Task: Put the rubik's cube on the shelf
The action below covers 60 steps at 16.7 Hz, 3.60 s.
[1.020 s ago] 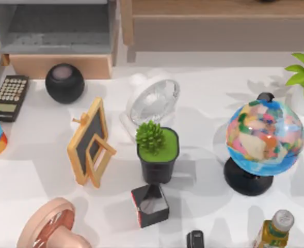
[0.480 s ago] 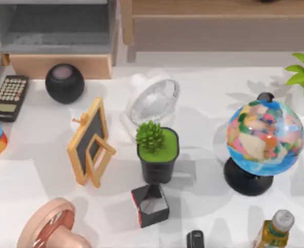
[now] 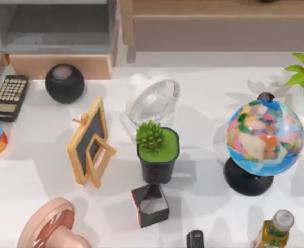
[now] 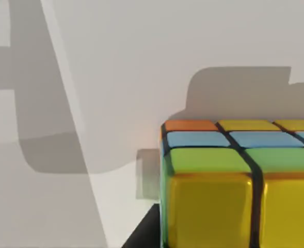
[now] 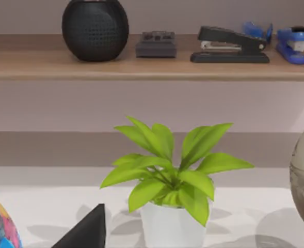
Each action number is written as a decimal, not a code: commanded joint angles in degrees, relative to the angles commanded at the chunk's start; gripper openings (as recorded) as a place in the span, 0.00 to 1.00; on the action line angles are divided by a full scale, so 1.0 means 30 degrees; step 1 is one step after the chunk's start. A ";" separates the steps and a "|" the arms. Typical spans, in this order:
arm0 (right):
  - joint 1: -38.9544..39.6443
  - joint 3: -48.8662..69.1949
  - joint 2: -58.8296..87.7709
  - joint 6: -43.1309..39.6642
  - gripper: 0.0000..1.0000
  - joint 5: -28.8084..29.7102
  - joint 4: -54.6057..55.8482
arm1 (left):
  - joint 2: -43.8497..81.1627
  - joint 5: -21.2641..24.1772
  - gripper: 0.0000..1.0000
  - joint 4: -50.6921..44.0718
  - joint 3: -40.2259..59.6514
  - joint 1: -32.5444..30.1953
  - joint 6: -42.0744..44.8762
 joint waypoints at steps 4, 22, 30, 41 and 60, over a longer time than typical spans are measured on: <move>0.0000 0.0000 0.0000 0.0000 1.00 0.0000 0.0000 | 0.0000 0.0000 0.00 0.0000 0.0000 0.0000 0.0000; 0.0000 0.0000 0.0000 0.0000 1.00 0.0000 0.0000 | 0.0188 0.0132 0.00 -0.2336 0.2645 0.0109 0.0414; 0.0000 0.0000 0.0000 0.0000 1.00 0.0000 0.0000 | 0.0374 -0.0041 0.00 -0.2785 0.3115 0.0085 0.0051; 0.0000 0.0000 0.0000 0.0000 1.00 0.0000 0.0000 | -0.7567 -0.1706 0.00 -0.1922 -0.3267 -0.5217 -0.1271; 0.0000 0.0000 0.0000 0.0000 1.00 0.0000 0.0000 | -0.5545 -1.2802 0.00 3.1201 -1.7504 -2.2480 -0.5580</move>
